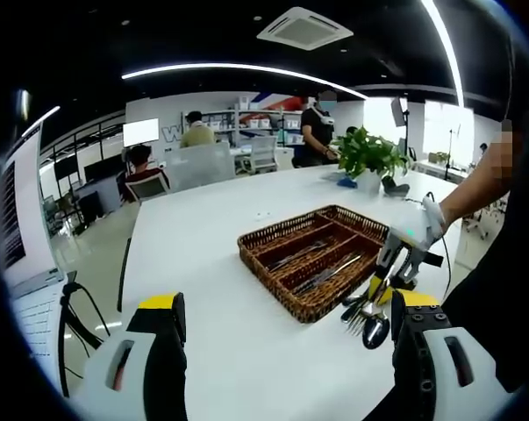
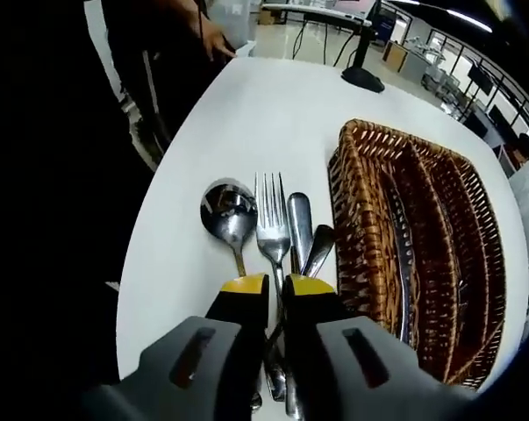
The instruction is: Arrange the knives, forks, and spoons in their matching storage slots by inserting each utensil handle-first until every utensil is classified and aligned in the correct compartment
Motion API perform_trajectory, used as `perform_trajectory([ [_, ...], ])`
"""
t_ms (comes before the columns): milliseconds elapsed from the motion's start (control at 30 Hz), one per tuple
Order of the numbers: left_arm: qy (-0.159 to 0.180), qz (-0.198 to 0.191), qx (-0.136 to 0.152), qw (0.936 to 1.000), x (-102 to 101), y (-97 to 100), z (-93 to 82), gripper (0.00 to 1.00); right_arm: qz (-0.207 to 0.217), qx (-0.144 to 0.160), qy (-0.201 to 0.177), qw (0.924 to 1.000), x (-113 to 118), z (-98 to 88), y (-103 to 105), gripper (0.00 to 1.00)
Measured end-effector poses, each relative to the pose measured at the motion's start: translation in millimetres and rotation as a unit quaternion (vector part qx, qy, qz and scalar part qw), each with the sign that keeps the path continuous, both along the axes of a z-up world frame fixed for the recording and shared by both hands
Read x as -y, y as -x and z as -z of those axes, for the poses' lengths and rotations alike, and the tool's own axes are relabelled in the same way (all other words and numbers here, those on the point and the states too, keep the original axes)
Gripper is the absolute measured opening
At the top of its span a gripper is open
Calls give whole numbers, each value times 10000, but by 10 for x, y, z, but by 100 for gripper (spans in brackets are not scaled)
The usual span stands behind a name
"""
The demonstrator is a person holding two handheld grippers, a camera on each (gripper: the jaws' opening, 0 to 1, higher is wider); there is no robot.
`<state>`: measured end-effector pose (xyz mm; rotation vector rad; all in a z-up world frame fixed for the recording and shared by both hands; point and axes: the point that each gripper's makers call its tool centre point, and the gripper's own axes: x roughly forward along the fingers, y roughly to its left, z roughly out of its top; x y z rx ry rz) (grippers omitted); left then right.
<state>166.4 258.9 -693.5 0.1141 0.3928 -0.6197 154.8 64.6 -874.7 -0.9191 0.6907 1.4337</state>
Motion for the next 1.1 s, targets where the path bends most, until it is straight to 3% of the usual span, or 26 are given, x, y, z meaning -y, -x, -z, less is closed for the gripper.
perform_trajectory([
  [100, 0, 2, 10, 10000, -15, 2, 0, 99, -39, -167, 25, 9999, 8, -2, 39, 3],
  [300, 17, 17, 13, 10000, -9, -4, 6, 99, -336, -109, -34, 9994, 5, -7, 55, 2],
  [367, 39, 12, 24, 10000, -4, -15, 9, 99, -187, -275, -28, 9994, 1, -8, 50, 2],
  [567, 4, 92, -1, 10000, 24, -1, 12, 99, -188, -265, 168, 9993, -4, -37, 104, 0],
  [767, 10, 10, 4, 10000, -21, -35, 8, 99, -106, -86, 151, 9998, 9, -172, 54, 0],
  [1100, 11, 96, 72, 9999, 92, -111, -57, 99, 217, 5, 214, 9995, 129, -392, -64, 0],
])
